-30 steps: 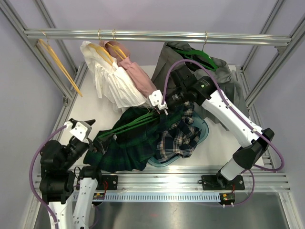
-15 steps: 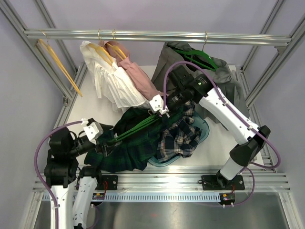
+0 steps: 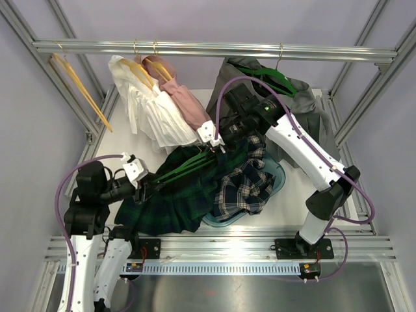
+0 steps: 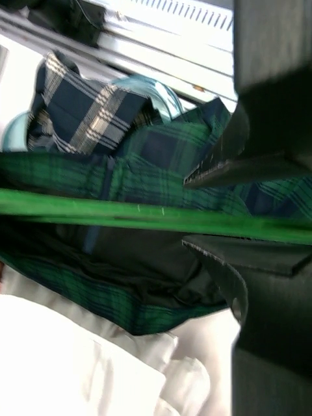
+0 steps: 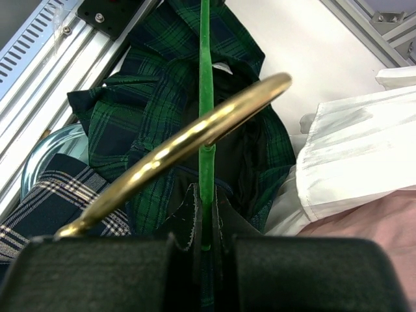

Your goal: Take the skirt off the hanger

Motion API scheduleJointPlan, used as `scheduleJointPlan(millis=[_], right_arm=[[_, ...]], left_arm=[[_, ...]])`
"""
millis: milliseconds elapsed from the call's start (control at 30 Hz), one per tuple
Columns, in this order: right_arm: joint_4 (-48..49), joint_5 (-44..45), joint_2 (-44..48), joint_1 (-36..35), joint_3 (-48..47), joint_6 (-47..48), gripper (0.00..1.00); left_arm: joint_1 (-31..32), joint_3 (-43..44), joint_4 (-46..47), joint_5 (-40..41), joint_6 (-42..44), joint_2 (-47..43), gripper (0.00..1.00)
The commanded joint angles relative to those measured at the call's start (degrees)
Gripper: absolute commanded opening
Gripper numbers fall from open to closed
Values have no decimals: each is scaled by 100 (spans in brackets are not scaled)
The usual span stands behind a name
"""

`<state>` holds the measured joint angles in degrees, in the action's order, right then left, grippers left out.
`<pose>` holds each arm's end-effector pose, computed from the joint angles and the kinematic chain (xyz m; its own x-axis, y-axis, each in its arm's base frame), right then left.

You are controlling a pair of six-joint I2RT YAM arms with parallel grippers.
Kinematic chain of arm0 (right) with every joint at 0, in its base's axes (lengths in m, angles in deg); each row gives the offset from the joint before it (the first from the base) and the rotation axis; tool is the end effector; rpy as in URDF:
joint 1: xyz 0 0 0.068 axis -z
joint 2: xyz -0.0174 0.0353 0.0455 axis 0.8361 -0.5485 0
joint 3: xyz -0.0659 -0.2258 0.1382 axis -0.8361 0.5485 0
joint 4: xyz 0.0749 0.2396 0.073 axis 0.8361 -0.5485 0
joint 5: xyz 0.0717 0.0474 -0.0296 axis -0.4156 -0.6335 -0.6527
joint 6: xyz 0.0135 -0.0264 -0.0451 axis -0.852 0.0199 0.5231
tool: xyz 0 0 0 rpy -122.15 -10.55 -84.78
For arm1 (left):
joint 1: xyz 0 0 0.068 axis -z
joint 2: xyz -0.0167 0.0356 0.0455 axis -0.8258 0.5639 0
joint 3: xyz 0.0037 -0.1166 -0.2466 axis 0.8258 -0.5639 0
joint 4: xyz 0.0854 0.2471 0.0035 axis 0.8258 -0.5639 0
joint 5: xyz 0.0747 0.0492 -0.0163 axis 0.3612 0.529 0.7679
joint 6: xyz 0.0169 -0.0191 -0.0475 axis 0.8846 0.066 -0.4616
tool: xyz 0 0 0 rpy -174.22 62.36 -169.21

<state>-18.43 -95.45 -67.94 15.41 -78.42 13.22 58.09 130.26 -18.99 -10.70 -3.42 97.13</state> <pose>0.2378 0.2450 0.4078 0.5596 -0.3522 -0.7502 -0.7954 -0.4827 -0.3666 0.0802 -0.0325 0.3374 -0.0933 0.2361 -0.9672 0.8682 0.4948 0.0370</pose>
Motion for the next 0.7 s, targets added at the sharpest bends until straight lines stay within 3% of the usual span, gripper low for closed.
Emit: scheduleJointPlan(millis=[0, 100, 267, 367, 600, 667], right_arm=[[-54, -185, 45, -25, -263, -73, 0], [-72, -194, 45, -25, -246, -82, 0], [-63, -370, 19, -25, -237, -240, 0], [-72, -519, -8, -25, -246, -380, 0], [218, -879, 27, -25, -44, -1029, 1], [541, -853, 159, -25, 149, -1311, 13]], left_arm=[[118, 275, 52, 483, 330, 174, 33], [198, 310, -80, 598, 506, 253, 24], [399, 301, -159, 730, 646, 262, 21], [496, 301, -168, 826, 681, 280, 1], [620, 424, -265, 1178, 427, 306, 0], [620, 599, -282, 1458, 50, 315, 0]])
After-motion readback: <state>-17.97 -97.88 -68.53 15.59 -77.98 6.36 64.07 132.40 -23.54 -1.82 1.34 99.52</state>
